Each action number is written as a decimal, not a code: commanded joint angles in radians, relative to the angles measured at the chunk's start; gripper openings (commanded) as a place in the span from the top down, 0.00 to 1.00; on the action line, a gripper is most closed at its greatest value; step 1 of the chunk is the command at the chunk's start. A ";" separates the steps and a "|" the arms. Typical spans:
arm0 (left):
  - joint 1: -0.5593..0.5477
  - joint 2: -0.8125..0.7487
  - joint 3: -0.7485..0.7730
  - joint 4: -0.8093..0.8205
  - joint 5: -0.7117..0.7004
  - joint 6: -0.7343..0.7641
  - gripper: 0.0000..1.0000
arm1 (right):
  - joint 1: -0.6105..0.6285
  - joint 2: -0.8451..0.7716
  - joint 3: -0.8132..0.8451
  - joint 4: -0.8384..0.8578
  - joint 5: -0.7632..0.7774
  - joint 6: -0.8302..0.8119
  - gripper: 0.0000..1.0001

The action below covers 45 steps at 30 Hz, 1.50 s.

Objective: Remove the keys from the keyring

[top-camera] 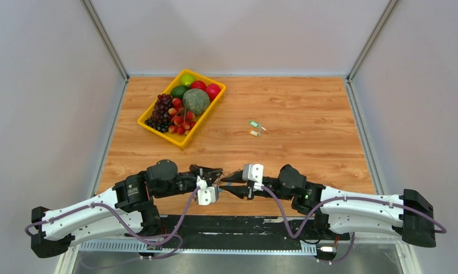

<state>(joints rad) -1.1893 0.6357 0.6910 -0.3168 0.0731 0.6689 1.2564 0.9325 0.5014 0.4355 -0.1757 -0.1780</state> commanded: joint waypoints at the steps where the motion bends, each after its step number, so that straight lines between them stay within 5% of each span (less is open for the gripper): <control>1: 0.000 -0.010 0.022 0.055 0.032 0.006 0.98 | 0.007 0.021 0.028 0.064 0.021 -0.008 0.71; 34: 0.000 -0.015 0.027 0.055 0.026 0.003 1.00 | 0.023 0.029 0.036 0.104 0.066 0.024 0.74; 40: 0.000 -0.016 0.027 0.053 0.024 0.003 1.00 | 0.023 0.051 0.053 0.101 0.081 0.039 1.00; 45: 0.000 -0.020 0.027 0.051 0.024 0.003 1.00 | 0.023 0.036 0.080 0.025 0.118 0.104 1.00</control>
<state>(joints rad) -1.1839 0.6300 0.6910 -0.3214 0.0650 0.6712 1.2819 0.9794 0.5156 0.4927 -0.1177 -0.1364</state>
